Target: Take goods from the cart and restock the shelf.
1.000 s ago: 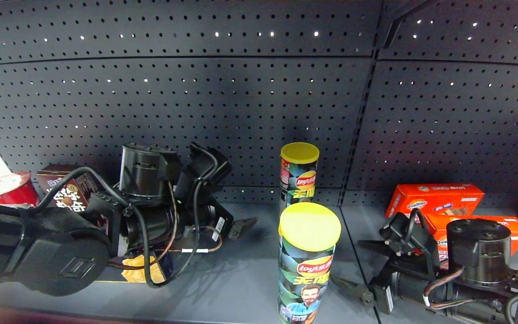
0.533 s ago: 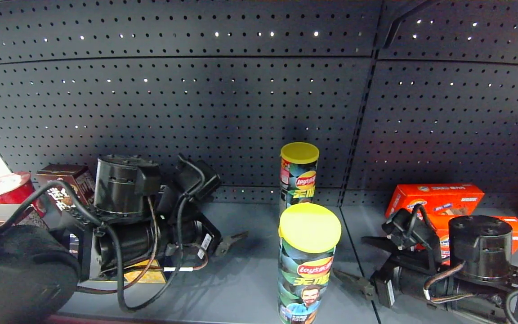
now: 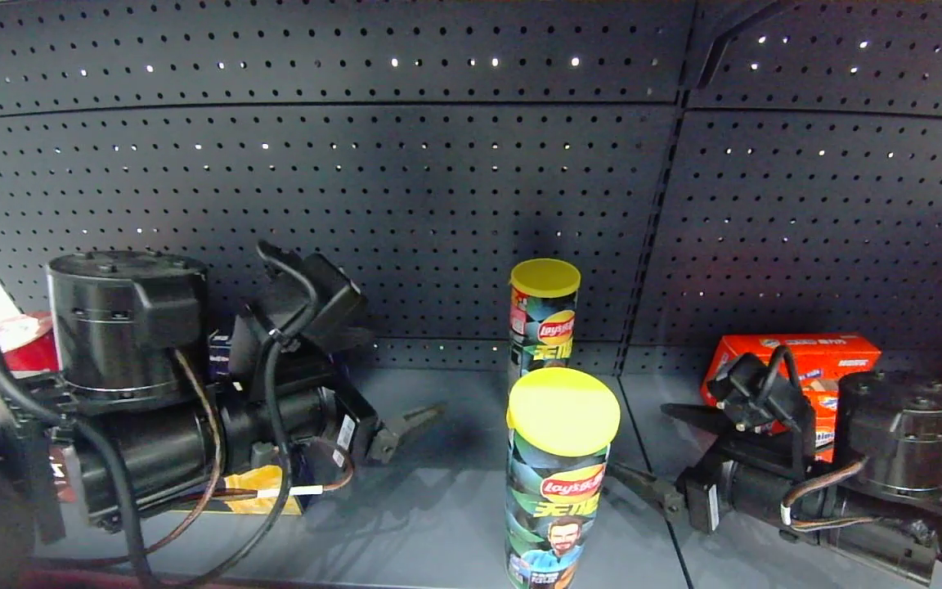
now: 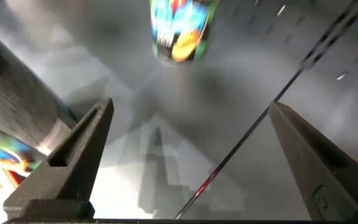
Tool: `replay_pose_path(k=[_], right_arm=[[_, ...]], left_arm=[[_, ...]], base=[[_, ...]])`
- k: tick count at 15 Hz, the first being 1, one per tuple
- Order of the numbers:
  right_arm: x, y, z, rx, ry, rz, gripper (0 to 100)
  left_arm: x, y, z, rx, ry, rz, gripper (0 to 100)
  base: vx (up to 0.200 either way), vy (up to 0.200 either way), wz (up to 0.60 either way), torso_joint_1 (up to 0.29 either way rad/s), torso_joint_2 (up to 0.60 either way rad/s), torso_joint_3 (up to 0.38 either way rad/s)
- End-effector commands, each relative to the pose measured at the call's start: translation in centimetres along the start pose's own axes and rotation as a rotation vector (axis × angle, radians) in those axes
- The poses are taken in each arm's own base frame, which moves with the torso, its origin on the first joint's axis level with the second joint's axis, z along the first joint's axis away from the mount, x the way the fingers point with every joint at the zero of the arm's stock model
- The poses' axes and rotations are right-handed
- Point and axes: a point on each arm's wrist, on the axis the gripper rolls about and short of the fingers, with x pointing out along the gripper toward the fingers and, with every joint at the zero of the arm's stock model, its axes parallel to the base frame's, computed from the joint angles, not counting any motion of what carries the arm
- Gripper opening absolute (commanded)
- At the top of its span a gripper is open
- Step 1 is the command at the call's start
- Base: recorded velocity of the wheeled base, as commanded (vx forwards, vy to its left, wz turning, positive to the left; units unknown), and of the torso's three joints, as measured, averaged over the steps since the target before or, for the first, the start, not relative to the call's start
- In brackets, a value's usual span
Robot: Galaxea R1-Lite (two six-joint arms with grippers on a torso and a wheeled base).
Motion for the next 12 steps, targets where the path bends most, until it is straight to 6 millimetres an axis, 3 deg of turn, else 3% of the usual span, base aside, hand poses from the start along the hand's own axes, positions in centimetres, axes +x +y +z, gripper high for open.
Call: replay_pose_path(k=[1, 5, 6, 7, 8, 10, 12], right_arm=[[-2.4, -0.5, 2.1, -0.008, -0.102, -0.054, 100], [-7.6, -2.5, 2.4, 0.002, -0.189, -0.214, 100], [-7.6, -2.5, 2.4, 0.002, -0.189, -0.214, 100], [-10.5, -3.0, 3.2, -0.011, -0.276, -0.307, 100], [-11.2, -3.3, 3.5, -0.016, -0.297, -0.337, 100], [-14.1, -2.9, 3.8, -0.045, -0.385, -0.382, 100], [-16.2, -2.2, 4.2, -0.069, -0.450, -0.420, 100]], left_arm=[[-2.5, 0.3, 1.7, -0.009, -0.091, 0.033, 100], [-7.1, 2.1, 2.5, -0.059, -0.192, 0.152, 100], [-7.1, 2.1, 2.5, -0.059, -0.192, 0.152, 100], [-11.0, 3.2, 2.1, -0.073, -0.248, 0.280, 100], [-12.0, 3.2, 1.9, -0.082, -0.266, 0.306, 100], [-16.3, 2.7, 0.1, -0.100, -0.314, 0.438, 100], [-19.1, 1.0, -0.9, -0.070, -0.380, 0.450, 100]], base=[[0.000, 0.000, 0.00, 0.000, 0.00, 0.000], [0.000, 0.000, 0.00, 0.000, 0.00, 0.000], [0.000, 0.000, 0.00, 0.000, 0.00, 0.000], [0.000, 0.000, 0.00, 0.000, 0.00, 0.000], [0.000, 0.000, 0.00, 0.000, 0.00, 0.000], [0.000, 0.000, 0.00, 0.000, 0.00, 0.000], [0.000, 0.000, 0.00, 0.000, 0.00, 0.000]])
